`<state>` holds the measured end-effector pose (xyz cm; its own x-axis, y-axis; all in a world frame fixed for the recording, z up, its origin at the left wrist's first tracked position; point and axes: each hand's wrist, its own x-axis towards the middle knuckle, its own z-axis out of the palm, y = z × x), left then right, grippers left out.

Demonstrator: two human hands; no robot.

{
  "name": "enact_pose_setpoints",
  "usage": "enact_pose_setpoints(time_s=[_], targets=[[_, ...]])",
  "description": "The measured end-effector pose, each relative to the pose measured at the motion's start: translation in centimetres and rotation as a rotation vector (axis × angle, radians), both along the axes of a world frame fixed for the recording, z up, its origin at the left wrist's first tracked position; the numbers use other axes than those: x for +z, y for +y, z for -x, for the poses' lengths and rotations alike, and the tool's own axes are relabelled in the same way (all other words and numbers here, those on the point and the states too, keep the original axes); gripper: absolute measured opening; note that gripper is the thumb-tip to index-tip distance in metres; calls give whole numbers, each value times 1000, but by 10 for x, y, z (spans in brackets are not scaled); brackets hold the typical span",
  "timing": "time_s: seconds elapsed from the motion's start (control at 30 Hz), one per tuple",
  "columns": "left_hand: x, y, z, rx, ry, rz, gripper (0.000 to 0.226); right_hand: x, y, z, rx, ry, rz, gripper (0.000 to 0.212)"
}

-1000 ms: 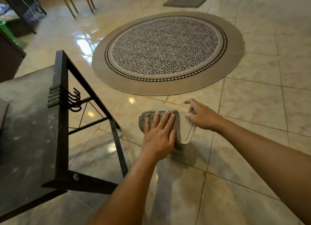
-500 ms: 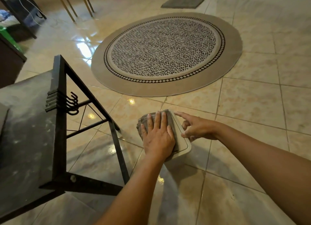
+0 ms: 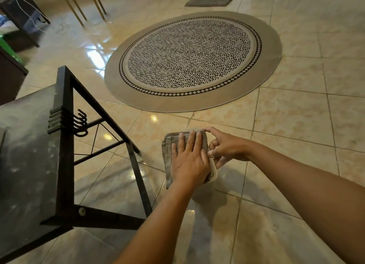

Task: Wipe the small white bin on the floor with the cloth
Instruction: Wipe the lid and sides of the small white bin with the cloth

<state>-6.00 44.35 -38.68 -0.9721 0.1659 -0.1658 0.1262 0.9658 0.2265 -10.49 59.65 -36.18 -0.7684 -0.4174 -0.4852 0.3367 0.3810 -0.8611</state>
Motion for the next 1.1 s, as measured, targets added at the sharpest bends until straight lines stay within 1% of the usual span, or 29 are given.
enact_pose_setpoints(time_s=[0.1, 0.2, 0.27, 0.3, 0.37, 0.43, 0.47, 0.6, 0.67, 0.77, 0.87, 0.97, 1.07, 1.1], targets=[[4, -9, 8, 14, -37, -9, 61, 3, -3, 2, 20, -26, 7, 89], [5, -32, 17, -79, -44, 8, 63, 4, -4, 4, 18, -44, 6, 90], [-1, -43, 18, -121, -12, 24, 63, 4, -5, 6, 23, -57, 13, 90], [-6, -44, 17, -102, 16, 16, 62, 4, -6, 6, 22, -61, 16, 90], [-11, -40, 17, 39, 66, -30, 63, 4, -8, 6, 18, -58, 11, 92], [-13, -33, 14, 149, 59, -50, 64, 3, -9, 6, 9, -53, 6, 93], [-13, -27, 6, 143, 48, -33, 65, 2, -9, 6, 6, -54, 6, 93], [-11, -12, -25, -7, 43, 13, 68, 3, -8, 5, 20, -63, -3, 98], [-10, -16, -30, 36, 41, -12, 70, 5, -10, 4, 20, -53, -17, 97], [-9, -13, -40, 90, 4, 5, 73, 6, -10, 2, 0, -55, -31, 97], [-8, -2, -33, 46, -13, 13, 71, 6, -12, 2, 17, -54, -38, 101], [-8, -15, -10, 16, -2, 9, 67, 5, -13, 3, -5, -56, -31, 99], [-9, -37, -2, 143, -2, -26, 64, 3, -12, 2, -22, -38, -30, 93], [-9, -38, -5, 135, -9, -34, 64, 3, -13, 3, -17, -36, -30, 92]])
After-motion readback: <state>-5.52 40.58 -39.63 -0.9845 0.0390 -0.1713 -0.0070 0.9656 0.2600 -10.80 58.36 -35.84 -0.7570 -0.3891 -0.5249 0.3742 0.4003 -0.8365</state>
